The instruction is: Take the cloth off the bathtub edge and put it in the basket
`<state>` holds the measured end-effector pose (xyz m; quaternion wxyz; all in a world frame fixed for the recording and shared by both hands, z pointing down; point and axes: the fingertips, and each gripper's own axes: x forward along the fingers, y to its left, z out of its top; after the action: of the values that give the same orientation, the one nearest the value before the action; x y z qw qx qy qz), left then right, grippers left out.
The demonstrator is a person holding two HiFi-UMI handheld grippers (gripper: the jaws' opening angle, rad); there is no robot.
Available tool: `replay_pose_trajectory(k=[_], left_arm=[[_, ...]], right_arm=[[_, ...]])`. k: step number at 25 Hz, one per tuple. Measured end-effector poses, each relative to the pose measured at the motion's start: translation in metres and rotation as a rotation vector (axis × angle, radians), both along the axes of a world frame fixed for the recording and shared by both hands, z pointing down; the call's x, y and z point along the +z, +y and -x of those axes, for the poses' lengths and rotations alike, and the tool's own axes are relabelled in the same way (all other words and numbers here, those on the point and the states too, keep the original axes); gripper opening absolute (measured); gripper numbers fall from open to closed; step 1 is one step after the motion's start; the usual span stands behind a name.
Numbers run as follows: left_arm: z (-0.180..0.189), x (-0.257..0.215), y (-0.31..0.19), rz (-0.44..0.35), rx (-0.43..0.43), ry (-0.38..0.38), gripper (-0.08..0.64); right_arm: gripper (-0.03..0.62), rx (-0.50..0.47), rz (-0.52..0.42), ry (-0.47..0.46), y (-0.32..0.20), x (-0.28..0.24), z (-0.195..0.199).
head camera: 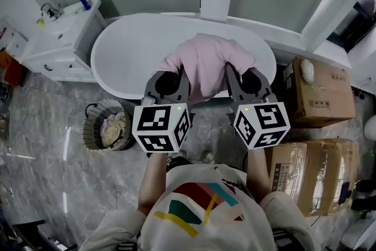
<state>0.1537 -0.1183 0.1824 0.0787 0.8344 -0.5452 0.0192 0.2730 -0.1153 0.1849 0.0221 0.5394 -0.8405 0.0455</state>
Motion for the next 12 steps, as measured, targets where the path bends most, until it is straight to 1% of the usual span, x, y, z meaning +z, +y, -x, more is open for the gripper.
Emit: replay_pose_trajectory(k=[4,12], left_arm=[[-0.011,-0.001,0.008,-0.015,-0.023,0.007,0.072],[-0.025,-0.002,0.015,-0.033,-0.054,0.012,0.072]], right_arm=[[0.078,-0.023,-0.018,0.006,0.009,-0.002,-0.01],[0.078,-0.058,-0.038,0.011,0.012,-0.007,-0.025]])
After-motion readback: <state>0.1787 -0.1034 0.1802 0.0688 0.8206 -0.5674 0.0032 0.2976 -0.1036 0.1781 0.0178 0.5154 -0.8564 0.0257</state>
